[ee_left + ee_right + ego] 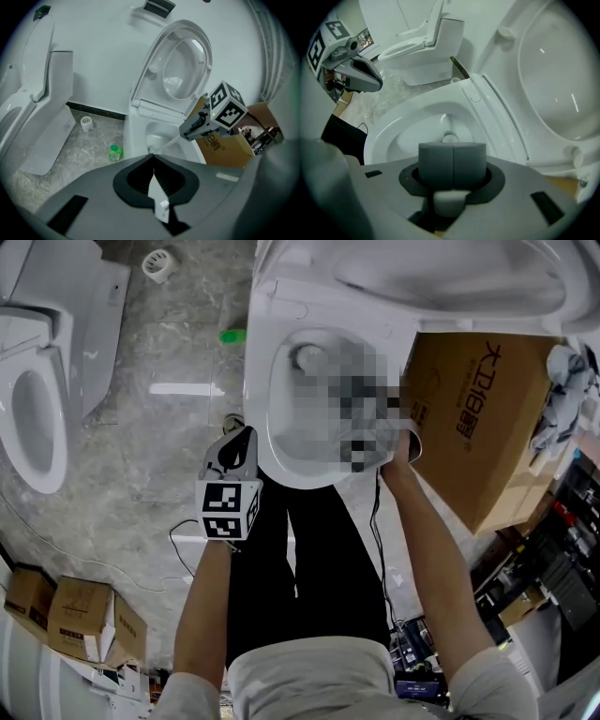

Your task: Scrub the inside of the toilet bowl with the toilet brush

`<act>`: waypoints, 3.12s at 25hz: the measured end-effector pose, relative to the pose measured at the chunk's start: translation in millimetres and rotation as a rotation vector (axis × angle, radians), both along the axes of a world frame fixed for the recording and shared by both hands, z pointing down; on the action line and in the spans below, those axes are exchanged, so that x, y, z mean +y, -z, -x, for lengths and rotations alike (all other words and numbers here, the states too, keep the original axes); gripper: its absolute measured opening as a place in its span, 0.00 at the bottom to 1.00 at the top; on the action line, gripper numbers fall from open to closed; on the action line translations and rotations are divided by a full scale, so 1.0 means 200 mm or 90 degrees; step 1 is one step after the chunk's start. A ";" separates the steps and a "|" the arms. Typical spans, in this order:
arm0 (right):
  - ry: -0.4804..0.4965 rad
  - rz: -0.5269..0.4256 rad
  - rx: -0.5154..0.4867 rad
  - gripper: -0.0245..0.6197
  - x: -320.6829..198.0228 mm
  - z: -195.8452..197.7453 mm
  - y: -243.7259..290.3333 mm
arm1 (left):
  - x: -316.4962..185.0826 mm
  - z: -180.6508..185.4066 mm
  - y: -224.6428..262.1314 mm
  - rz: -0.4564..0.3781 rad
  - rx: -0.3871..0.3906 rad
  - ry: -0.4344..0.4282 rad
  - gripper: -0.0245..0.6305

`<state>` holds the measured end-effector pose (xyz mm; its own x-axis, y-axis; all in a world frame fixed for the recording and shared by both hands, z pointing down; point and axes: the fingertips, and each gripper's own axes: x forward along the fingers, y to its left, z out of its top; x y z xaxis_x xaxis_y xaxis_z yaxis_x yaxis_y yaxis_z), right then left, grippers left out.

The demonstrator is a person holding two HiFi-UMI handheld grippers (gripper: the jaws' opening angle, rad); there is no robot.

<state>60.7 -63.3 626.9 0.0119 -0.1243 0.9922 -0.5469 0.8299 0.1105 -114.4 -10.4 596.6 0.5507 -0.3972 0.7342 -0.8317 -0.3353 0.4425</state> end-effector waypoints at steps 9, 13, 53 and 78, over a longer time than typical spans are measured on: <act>-0.084 -0.001 0.011 0.26 0.07 -0.14 0.01 | -0.02 -0.04 0.01 -0.004 0.007 -0.028 0.05; -0.107 -0.012 0.004 0.26 0.09 -0.13 0.02 | -0.05 -0.06 0.04 -0.014 0.014 -0.054 0.05; -0.512 -0.303 -0.345 0.26 0.96 -0.32 1.19 | 0.44 -0.45 1.10 -0.179 -0.031 -0.083 0.05; -0.462 -0.524 -0.459 0.26 1.57 -0.47 2.31 | 1.03 -0.58 2.26 -0.408 0.014 -0.027 0.05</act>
<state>154.2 251.2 164.4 -0.1659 -0.8818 0.4415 -0.9861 0.1543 -0.0623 1.2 196.0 144.6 0.5881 -0.7310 0.3462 -0.8047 -0.5717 0.1599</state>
